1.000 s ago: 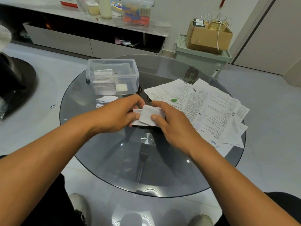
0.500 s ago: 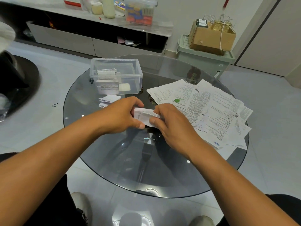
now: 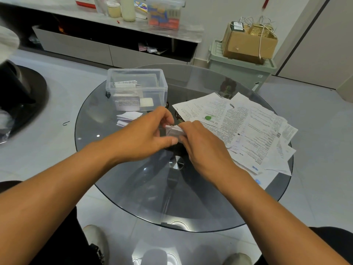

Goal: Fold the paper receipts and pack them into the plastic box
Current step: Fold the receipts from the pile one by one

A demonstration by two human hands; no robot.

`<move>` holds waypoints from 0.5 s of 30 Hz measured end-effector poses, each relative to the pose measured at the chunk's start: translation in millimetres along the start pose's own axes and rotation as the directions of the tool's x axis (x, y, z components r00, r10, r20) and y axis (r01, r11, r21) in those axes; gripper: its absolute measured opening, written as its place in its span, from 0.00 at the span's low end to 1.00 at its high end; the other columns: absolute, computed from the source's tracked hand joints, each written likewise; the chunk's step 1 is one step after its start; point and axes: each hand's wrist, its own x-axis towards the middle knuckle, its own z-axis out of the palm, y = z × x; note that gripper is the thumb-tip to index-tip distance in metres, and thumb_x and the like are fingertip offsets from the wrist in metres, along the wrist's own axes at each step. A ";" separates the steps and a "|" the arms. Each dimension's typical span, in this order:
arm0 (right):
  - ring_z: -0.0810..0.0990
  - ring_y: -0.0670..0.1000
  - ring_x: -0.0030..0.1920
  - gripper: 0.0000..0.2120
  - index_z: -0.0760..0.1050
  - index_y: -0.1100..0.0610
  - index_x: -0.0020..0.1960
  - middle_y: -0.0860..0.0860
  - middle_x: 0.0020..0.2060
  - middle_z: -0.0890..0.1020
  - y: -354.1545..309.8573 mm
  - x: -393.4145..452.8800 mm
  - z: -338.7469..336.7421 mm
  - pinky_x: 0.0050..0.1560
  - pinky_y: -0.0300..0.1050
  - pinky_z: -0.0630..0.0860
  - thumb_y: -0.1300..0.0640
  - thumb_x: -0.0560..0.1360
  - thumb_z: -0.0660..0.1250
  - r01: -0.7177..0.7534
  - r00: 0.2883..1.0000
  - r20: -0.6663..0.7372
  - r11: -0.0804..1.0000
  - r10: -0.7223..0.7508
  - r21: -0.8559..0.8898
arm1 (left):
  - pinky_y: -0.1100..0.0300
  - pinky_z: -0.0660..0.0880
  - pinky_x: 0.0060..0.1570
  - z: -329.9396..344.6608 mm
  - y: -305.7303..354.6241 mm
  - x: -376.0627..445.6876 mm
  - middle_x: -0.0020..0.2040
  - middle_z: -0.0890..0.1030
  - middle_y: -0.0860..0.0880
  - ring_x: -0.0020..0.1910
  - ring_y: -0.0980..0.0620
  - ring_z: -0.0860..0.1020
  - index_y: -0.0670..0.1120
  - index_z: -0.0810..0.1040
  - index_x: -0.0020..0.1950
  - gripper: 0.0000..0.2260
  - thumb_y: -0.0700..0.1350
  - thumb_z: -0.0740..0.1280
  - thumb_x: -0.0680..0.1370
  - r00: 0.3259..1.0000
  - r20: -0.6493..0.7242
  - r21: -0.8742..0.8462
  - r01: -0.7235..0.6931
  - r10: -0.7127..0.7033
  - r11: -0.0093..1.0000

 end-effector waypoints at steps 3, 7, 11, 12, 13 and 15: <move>0.72 0.57 0.47 0.07 0.67 0.52 0.57 0.50 0.49 0.70 -1.9 1.1 1.4 0.42 0.55 0.73 0.50 0.87 0.54 0.001 1.000 -0.005 0.991 -0.002 -0.131 | 0.54 0.75 0.45 -16.3 -4.5 3.5 0.54 0.77 0.56 0.45 0.58 0.77 0.56 0.74 0.58 0.10 0.58 0.64 0.81 0.954 -0.298 0.189 0.073 -0.014 0.979; 0.72 0.55 0.45 0.10 0.67 0.53 0.56 0.51 0.50 0.71 -2.4 -0.1 4.3 0.41 0.54 0.73 0.49 0.87 0.52 -0.004 1.000 0.008 0.993 0.005 -0.118 | 0.49 0.74 0.47 -27.4 -24.8 3.9 0.65 0.76 0.45 0.57 0.41 0.79 0.49 0.74 0.67 0.20 0.60 0.63 0.81 0.918 -0.360 0.522 0.344 -0.163 0.781; 0.70 0.54 0.43 0.10 0.65 0.52 0.52 0.49 0.47 0.69 -1.5 -0.8 3.1 0.40 0.51 0.67 0.48 0.87 0.53 -0.055 0.998 -0.012 0.998 0.055 0.006 | 0.53 0.73 0.42 -27.1 -33.6 4.6 0.61 0.79 0.45 0.52 0.43 0.79 0.49 0.77 0.63 0.21 0.63 0.63 0.80 0.914 -0.293 0.591 0.403 -0.280 0.699; 0.70 0.53 0.42 0.09 0.64 0.52 0.50 0.48 0.45 0.69 -1.2 -1.3 3.7 0.40 0.50 0.65 0.48 0.87 0.53 -0.066 0.998 -0.020 0.997 0.067 0.036 | 0.53 0.75 0.44 -28.3 -33.9 5.0 0.61 0.80 0.45 0.53 0.42 0.79 0.50 0.78 0.63 0.20 0.62 0.64 0.80 0.918 -0.283 0.564 0.392 -0.276 0.726; 0.70 0.52 0.41 0.09 0.64 0.51 0.50 0.48 0.44 0.69 -0.6 -1.5 4.6 0.40 0.50 0.64 0.48 0.87 0.53 -0.072 0.997 -0.034 0.995 0.075 0.074 | 0.52 0.75 0.47 -29.4 -33.2 5.4 0.61 0.80 0.46 0.54 0.43 0.79 0.51 0.79 0.63 0.18 0.61 0.65 0.80 0.924 -0.269 0.525 0.379 -0.274 0.762; 0.72 0.51 0.42 0.07 0.66 0.51 0.54 0.48 0.45 0.72 0.5 -1.5 5.1 0.41 0.51 0.67 0.49 0.87 0.54 -0.081 0.993 -0.072 0.980 0.095 0.185 | 0.51 0.76 0.51 -30.1 -29.5 5.5 0.57 0.81 0.49 0.54 0.45 0.79 0.53 0.83 0.58 0.16 0.61 0.67 0.78 0.938 -0.213 0.382 0.338 -0.274 0.860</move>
